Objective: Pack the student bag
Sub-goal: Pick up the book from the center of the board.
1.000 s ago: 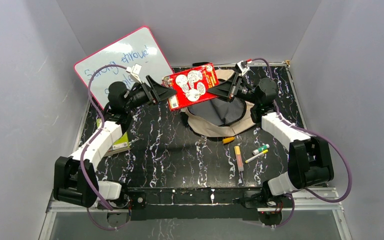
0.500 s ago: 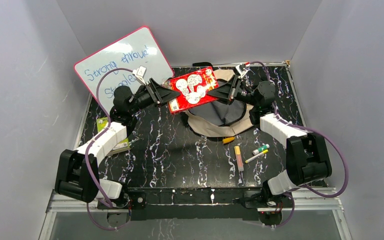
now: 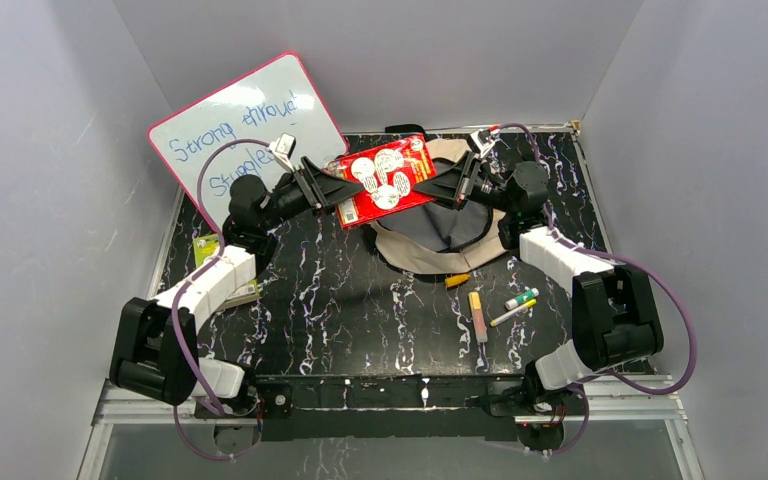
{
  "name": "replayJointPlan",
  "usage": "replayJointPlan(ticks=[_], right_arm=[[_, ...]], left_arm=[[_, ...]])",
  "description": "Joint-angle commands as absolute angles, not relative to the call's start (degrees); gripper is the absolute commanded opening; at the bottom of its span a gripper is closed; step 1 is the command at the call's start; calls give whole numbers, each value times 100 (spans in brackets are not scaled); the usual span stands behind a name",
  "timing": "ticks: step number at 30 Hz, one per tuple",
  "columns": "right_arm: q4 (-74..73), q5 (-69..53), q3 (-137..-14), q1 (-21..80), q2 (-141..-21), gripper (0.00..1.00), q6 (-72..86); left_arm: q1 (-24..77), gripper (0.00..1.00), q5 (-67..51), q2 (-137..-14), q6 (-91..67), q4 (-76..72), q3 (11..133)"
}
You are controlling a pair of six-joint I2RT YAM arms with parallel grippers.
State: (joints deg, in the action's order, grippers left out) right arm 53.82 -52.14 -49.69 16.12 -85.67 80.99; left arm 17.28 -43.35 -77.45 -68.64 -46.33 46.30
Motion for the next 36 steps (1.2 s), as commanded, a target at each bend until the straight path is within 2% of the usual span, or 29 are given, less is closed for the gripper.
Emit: replayJointPlan(ticks=[1,5,7,13,14,19,21,24,28,32,36], right_arm=[[5590,-4997,-5015,1577,-8446,0,7858],[5483,-4927,-5001,1581,-8440,0,7767],[5480,-4915,-5002,1576,-8460,0,7752],[5114,-4886,-5030,1572,-8454,0,7459],[4873,-4866,-5058,1568,-8423,4,7277],[2656,-4164,-5368,1488,-8030,35,5605],[1718,-3519,-5520,1471,-7813,55,4892],[510,-2549,-5788,1442,-7528,75,4047],[-956,-1321,-6129,1338,-7432,83,3456],[-1896,-580,-6377,1302,-7677,97,3196],[-2393,-397,-6893,1282,-8024,99,2711]], left_arm=[[1812,50,-4516,-7630,-6876,-4906,4565],[1822,44,-4518,-7620,-6891,-4926,4494],[1823,38,-4516,-7627,-6905,-4945,4467],[1828,3,-4517,-7644,-6905,-4983,4510],[1828,0,-4529,-7669,-6875,-4983,4535],[1816,0,-4563,-7925,-6779,-4931,4516],[1793,0,-4524,-7969,-6776,-4930,4443],[1733,0,-4526,-7989,-6739,-4844,4470],[1482,0,-4569,-7935,-6557,-4399,4646],[1244,0,-4479,-7796,-5940,-3326,4911],[1089,0,-4369,-7637,-5516,-2566,5075]])
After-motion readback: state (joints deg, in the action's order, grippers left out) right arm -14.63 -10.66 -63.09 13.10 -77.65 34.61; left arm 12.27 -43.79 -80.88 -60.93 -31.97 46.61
